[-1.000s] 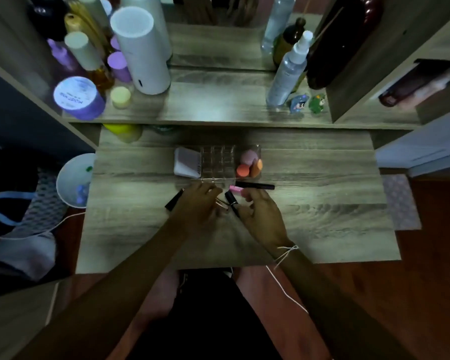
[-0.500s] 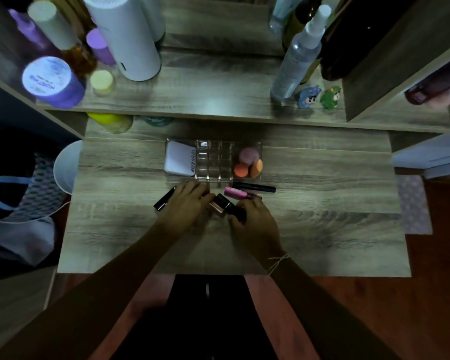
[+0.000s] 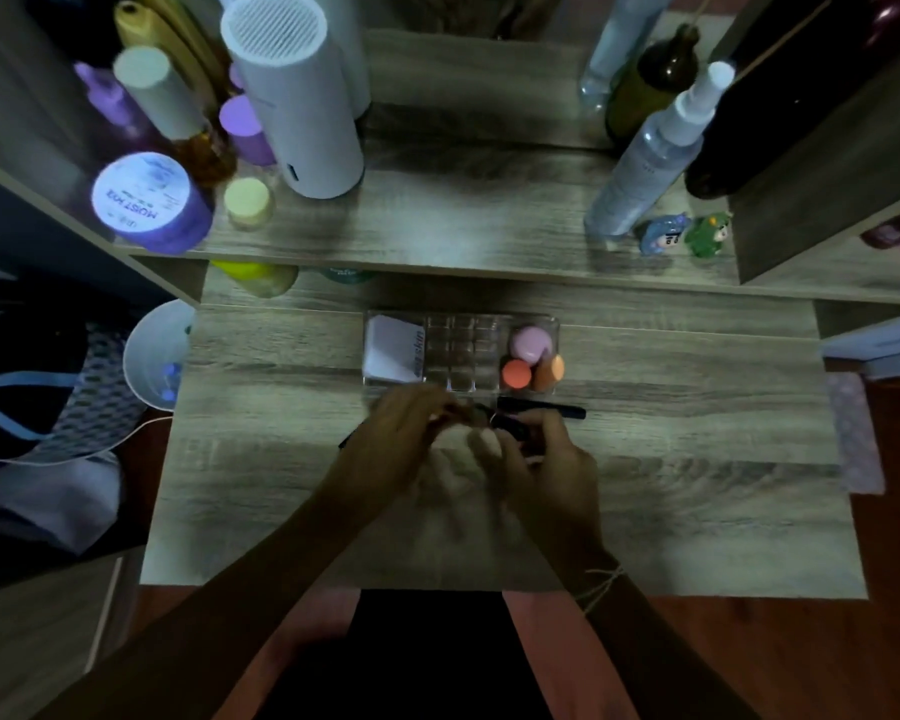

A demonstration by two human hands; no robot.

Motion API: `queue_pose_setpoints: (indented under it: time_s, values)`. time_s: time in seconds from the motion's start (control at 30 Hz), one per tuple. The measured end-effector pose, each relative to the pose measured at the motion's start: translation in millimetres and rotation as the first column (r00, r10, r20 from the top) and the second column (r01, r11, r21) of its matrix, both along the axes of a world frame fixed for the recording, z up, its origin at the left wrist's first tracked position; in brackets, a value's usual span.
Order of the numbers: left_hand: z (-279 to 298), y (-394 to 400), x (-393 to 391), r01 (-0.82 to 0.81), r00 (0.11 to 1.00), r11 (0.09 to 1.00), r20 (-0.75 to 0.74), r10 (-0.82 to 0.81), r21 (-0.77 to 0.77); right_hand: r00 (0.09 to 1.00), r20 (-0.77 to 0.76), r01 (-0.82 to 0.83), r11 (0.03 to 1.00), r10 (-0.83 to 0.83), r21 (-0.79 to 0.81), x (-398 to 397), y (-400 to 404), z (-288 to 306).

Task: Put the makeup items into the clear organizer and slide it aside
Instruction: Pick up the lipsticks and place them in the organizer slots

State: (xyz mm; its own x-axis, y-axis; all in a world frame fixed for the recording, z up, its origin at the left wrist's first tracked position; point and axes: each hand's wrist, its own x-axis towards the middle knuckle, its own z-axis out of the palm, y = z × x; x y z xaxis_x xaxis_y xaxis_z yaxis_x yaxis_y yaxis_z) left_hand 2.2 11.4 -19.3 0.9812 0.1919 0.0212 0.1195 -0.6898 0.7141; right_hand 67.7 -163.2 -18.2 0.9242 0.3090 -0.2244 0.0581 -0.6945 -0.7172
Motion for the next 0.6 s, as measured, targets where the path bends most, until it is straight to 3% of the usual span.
queue_pose_setpoints:
  time_s: [0.1, 0.2, 0.6]
  values:
    - [19.3, 4.2, 17.0, -0.251, 0.95, 0.959, 0.155, 0.271, -0.134, 0.996, 0.072, 0.041, 0.998, -0.044, 0.044, 13.2, 15.9, 10.3]
    - [27.6, 11.2, 38.7, -0.4, 0.88, 0.876, 0.154, 0.449, -0.27, 0.989, 0.14, 0.035, 0.997, -0.045, 0.073, 28.0, 34.6, 14.5]
    - [7.1, 24.7, 67.0, -0.395, 0.909, 0.913, 0.097, 0.405, -0.103, 0.962, 0.269, -0.024, 0.998, 0.04, -0.062, 58.1, 73.9, 4.3]
